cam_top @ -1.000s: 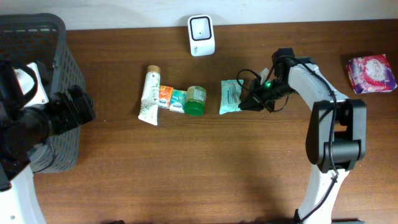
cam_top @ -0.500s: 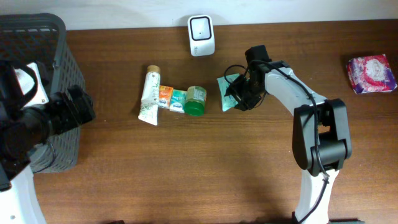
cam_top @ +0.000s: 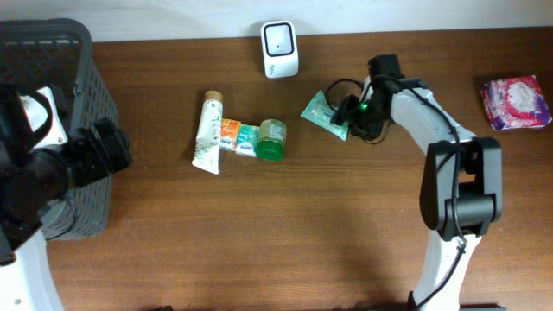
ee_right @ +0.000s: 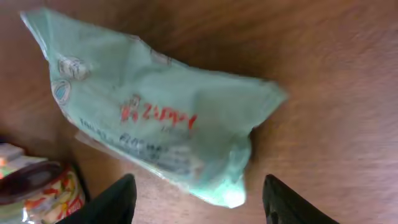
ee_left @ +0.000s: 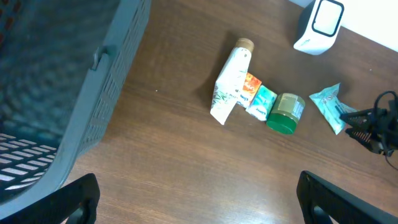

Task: Scan the item barcode
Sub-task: 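Lift the mint-green pack up to the scanner face with right gripper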

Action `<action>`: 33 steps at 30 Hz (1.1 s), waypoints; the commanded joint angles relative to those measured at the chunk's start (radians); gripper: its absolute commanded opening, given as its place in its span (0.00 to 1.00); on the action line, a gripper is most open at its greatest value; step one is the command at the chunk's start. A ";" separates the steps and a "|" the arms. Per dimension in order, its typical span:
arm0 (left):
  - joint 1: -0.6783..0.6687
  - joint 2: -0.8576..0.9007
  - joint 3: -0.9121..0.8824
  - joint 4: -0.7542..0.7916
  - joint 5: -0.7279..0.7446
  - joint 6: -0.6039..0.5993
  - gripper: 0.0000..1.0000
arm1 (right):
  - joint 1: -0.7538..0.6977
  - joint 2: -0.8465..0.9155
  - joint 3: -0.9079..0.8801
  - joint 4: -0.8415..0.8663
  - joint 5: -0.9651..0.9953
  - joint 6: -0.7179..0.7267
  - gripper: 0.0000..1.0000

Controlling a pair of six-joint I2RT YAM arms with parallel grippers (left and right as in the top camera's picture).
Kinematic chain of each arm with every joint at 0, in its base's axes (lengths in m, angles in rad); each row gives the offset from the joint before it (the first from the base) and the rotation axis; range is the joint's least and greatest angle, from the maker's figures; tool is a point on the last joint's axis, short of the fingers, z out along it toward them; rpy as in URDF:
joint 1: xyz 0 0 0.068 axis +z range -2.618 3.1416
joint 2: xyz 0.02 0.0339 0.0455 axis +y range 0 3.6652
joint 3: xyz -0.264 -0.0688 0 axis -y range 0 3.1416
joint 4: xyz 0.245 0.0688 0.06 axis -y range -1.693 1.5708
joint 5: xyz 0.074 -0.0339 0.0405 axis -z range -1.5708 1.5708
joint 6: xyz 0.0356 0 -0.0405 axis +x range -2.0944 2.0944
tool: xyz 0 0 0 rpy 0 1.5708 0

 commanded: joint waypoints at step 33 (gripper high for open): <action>0.005 -0.002 -0.002 -0.002 0.000 -0.010 0.99 | 0.018 0.102 0.199 0.031 -0.182 -0.033 0.84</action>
